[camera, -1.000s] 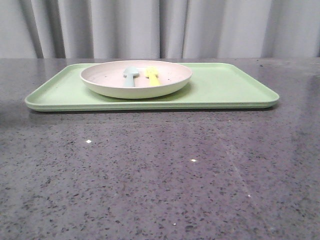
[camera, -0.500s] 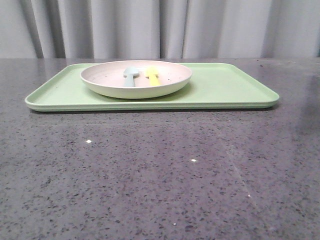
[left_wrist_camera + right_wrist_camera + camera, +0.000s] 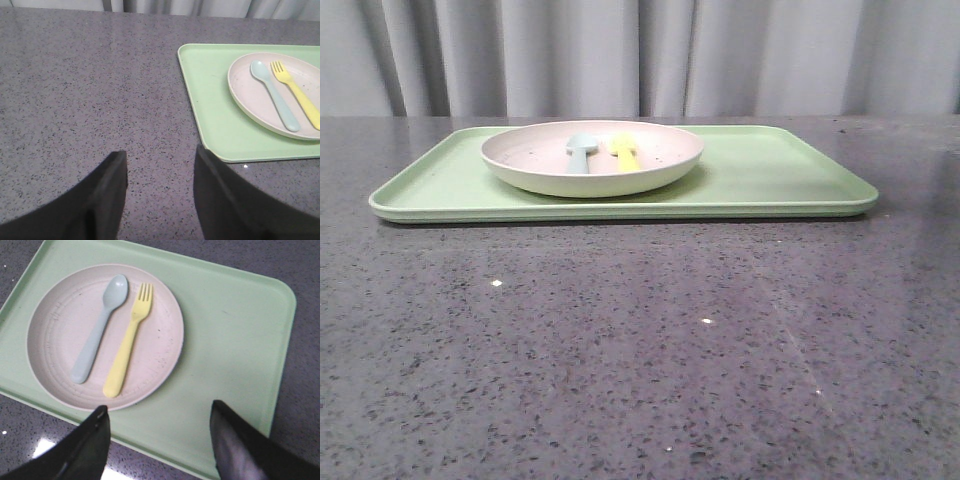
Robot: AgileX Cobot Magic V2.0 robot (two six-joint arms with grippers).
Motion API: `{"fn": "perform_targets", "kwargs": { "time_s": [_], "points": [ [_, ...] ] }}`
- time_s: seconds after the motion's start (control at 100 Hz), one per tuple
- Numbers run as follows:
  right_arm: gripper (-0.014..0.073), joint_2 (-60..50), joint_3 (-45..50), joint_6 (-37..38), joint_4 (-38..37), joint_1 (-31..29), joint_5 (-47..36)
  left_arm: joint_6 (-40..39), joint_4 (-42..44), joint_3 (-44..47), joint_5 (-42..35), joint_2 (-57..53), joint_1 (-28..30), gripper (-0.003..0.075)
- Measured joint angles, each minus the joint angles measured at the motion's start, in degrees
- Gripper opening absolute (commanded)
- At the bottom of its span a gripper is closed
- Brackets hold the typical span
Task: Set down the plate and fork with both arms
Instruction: 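Move the right gripper over the yellow fork on the plate, then close the right gripper on the yellow fork handle and lift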
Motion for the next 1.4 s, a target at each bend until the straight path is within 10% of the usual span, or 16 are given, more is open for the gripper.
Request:
{"fn": "perform_targets", "kwargs": {
  "time_s": [0.52, 1.4],
  "points": [
    [0.0444, 23.93, -23.97, 3.99, 0.28, 2.18, 9.67, 0.0, 0.09, 0.0, 0.0, 0.0, 0.0, 0.0312],
    [0.0444, 35.31, -25.56, 5.53, 0.55, 4.36, 10.65, -0.09, 0.09, 0.11, -0.21, 0.0, 0.0, 0.0312]
  ]
}}
